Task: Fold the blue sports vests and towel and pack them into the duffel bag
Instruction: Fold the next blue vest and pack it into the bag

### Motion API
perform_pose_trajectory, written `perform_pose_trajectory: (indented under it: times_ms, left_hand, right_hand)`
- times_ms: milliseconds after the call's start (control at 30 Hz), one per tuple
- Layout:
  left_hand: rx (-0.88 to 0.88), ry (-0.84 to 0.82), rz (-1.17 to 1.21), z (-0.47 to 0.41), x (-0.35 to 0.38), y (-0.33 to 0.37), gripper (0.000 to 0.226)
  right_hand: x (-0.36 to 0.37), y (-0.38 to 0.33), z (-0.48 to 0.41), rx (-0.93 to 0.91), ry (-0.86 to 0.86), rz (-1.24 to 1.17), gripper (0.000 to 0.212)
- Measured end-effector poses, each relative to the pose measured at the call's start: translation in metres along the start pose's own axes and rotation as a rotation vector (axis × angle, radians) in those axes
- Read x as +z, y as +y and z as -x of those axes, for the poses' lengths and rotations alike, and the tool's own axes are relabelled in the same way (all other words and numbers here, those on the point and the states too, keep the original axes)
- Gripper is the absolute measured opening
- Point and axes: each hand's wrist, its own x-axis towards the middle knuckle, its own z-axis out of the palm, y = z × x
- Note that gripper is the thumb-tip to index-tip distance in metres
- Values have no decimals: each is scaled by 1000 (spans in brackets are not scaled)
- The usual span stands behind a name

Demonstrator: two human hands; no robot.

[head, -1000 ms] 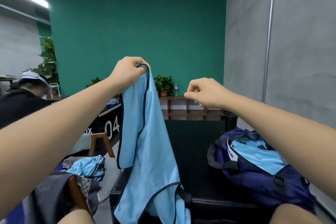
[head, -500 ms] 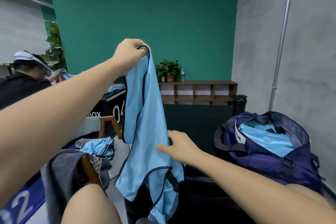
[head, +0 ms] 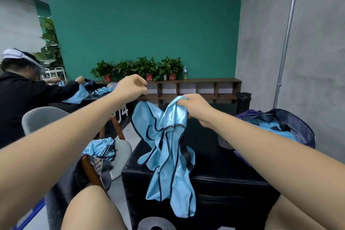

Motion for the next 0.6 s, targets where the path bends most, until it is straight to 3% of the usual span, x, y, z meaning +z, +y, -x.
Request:
perform_pose_trajectory:
  times_ms: [133, 400, 500, 600]
  left_hand:
    - [3, -43, 55, 39, 29, -5, 15]
    - [-40, -298, 84, 119, 90, -8, 44]
    - [40, -305, -45, 127, 110, -19, 38]
    - [81, -260, -121, 120, 119, -27, 18]
  right_hand:
    - [-17, -16, -13, 9, 50, -11, 19]
    - [-39, -39, -22, -6, 127, -17, 19]
    - [-43, -44, -24, -20, 126, -15, 18]
    - [-46, -46, -26, -31, 126, -4, 13]
